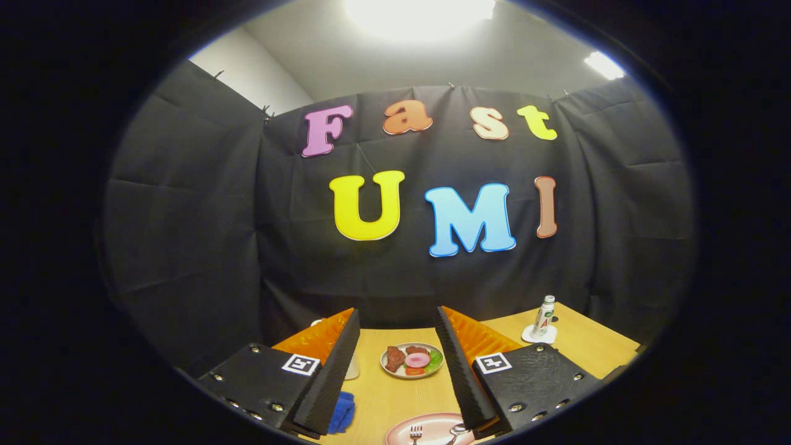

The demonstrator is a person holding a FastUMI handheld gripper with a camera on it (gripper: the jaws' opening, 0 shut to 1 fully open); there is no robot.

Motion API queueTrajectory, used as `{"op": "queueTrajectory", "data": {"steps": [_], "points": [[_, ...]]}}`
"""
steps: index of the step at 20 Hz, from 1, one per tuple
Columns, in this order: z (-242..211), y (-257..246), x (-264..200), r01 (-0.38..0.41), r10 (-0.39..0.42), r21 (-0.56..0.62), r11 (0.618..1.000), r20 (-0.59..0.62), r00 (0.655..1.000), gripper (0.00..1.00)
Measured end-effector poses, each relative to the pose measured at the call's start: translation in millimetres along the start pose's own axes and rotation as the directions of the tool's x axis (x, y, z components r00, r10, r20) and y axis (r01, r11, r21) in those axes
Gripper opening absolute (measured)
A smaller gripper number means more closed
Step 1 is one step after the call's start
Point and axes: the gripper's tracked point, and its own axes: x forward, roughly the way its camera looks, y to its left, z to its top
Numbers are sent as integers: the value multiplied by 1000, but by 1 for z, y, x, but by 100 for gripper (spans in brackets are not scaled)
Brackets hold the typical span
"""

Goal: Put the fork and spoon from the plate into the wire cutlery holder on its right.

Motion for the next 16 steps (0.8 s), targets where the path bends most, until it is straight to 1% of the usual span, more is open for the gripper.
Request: {"op": "queueTrajectory", "data": {"steps": [2, 4, 6, 10, 12, 15, 16], "points": [[-21, -8, 3, 20, -20, 10, 1000, -69, 997, 77], [-48, -17, 5, 44, -43, 1, 999, -154, 987, 77], [-71, -27, 7, 73, -77, -22, 997, -230, 970, 77], [-112, -35, 9, 94, -95, -20, 995, -340, 936, 77], [-136, -42, 10, 120, -117, -20, 993, -411, 904, 77], [-182, -53, 6, 155, -156, -47, 987, -522, 839, 77], [-199, -59, 4, 166, -171, -60, 984, -559, 811, 77]]}}
